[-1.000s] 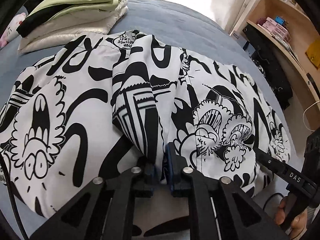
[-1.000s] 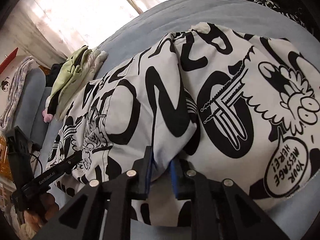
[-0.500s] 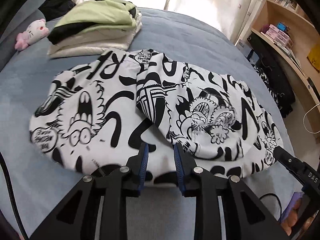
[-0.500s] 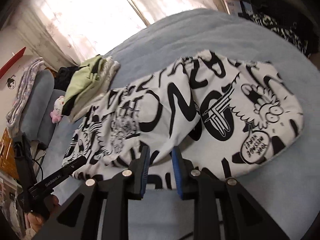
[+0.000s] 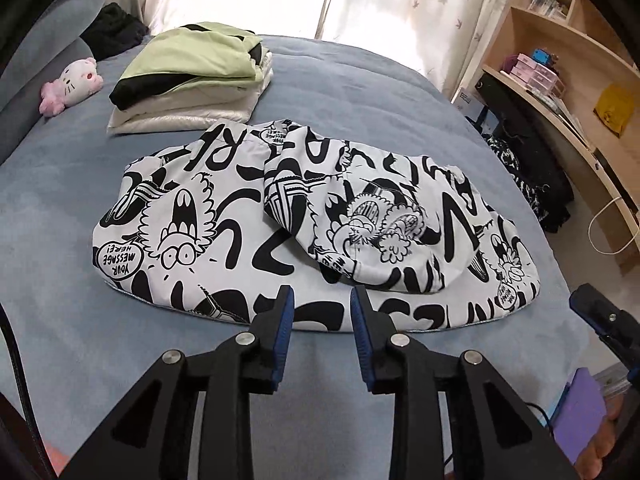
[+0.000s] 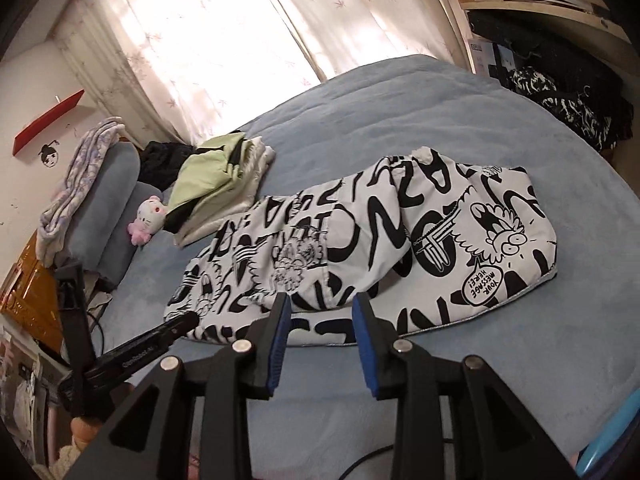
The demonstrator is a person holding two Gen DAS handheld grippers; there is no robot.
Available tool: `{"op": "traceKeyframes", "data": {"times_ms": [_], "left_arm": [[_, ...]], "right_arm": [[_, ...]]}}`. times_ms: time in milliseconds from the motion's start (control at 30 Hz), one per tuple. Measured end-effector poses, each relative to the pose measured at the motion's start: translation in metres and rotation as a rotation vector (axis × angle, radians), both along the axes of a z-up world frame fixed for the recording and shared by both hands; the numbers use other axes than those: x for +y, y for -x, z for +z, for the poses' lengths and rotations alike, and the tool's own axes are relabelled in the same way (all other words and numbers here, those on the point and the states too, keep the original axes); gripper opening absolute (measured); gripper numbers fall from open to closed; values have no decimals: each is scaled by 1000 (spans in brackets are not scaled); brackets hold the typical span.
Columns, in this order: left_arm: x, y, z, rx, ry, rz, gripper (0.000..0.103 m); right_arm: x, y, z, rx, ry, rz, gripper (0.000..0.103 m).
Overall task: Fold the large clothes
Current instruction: 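Open both grippers and lift them away from the folded jacket, then grasp the edge of the folded printed jacket with both grippers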
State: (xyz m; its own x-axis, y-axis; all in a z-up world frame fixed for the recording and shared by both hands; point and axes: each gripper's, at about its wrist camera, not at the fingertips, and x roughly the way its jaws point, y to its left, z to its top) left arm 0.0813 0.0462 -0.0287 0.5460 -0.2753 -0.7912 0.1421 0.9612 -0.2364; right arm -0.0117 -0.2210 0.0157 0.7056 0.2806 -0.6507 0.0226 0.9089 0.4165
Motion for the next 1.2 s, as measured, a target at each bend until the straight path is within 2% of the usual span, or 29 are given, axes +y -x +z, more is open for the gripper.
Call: {"op": "traceKeyframes", "data": {"times_ms": [133,300,367,433,633,900,1033,1200], "left_arm": [[-2,4,5,-9,4,-7,31],[-4,5,6,-20,2,-10,34],[-5,5,5,-20,-2,-6,35],[-6,3,3,-17,-5,-3,36],[-3,-11,-17,20,-19,12,37],[-9,-47,-50,51,-65,17,37],[-18,-77,-53,16,-86,10,37],[-38,-127,-49,-68,-123,12,37]], "right_arm": [[6,9,18,-5,-40,67,32],[15,22,42,-68,-68,147,33],[20,22,46,-79,-75,166,42],[23,20,45,-80,-77,172,43],[26,-6,9,-19,-37,125,43],[26,-48,-40,14,51,77,43],[28,-78,-55,20,72,70,43],[39,-127,-60,-24,120,73,40]]}}
